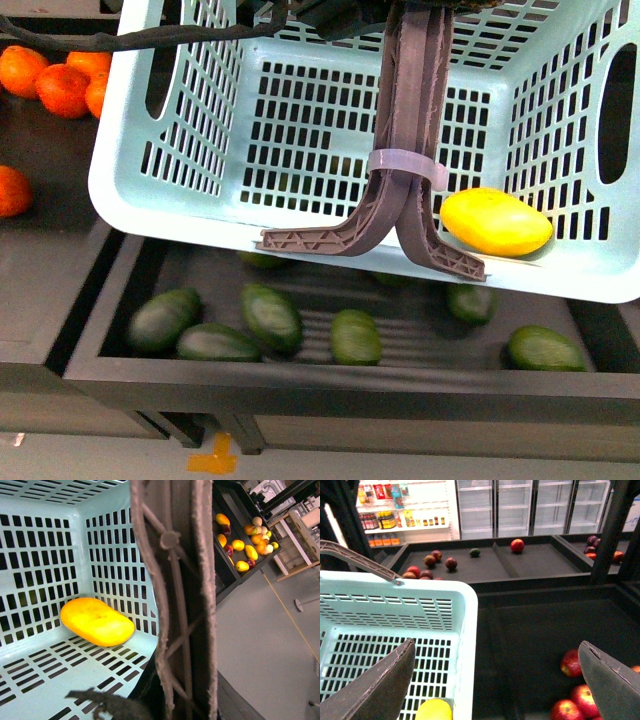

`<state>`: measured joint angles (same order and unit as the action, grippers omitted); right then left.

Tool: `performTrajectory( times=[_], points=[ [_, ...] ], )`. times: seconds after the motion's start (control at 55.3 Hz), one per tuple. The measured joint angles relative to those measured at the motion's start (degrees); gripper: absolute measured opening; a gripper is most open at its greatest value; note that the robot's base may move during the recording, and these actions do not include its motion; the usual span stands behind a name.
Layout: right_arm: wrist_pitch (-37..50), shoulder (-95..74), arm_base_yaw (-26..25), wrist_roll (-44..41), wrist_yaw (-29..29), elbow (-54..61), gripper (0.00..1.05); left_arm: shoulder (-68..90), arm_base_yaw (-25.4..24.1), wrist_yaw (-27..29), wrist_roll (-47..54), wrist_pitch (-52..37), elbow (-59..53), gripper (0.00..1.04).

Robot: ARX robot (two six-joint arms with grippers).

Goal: Pick mango and avocado into basket

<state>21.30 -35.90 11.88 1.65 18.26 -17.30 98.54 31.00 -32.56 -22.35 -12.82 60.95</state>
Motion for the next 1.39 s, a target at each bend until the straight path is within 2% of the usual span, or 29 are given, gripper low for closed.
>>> performTrajectory(
  times=[0.525,0.561,0.615,0.705,0.832,0.995,1.212,1.393],
  points=[
    [-0.02,0.0,0.09,0.02,-0.13,-0.07,0.96,0.02,-0.9,0.46,-0.02,0.04,-0.07,0.07],
    [-3.34,-0.44,-0.35,1.62,-1.2,-0.92,0.96,0.02,-0.9,0.72,0.07,0.04,-0.07,0.07],
    [-13.92,-1.84,-2.03,4.9,-4.7,-4.57,0.96,0.02,-0.87,1.07,0.17,0.04,-0.07,0.07],
    [-24.81,-5.92,-7.61,8.31,-9.81,-8.87,0.96,0.02,-0.83,1.05,0.02,0.04,-0.07,0.07],
    [-25.07,-16.0,-18.08,7.69,-18.25,-11.37,0.96,0.02,-0.74,0.72,0.04,0.04,-0.07,0.07],
    [-19.26,-35.5,-27.95,4.35,-23.82,-17.49,0.96,0.02,-0.09,-0.94,0.02,0.04,-0.07,0.07],
    [-13.84,-61.75,-32.22,0.44,-25.11,-27.32,0.96,0.02,0.37,-0.94,0.02,0.04,-0.07,0.07],
    [-12.37,-82.09,-30.08,-6.08,-24.15,-38.56,0.96,0.02,0.0,0.2,0.04,0.04,-0.07,0.07]
  ],
)
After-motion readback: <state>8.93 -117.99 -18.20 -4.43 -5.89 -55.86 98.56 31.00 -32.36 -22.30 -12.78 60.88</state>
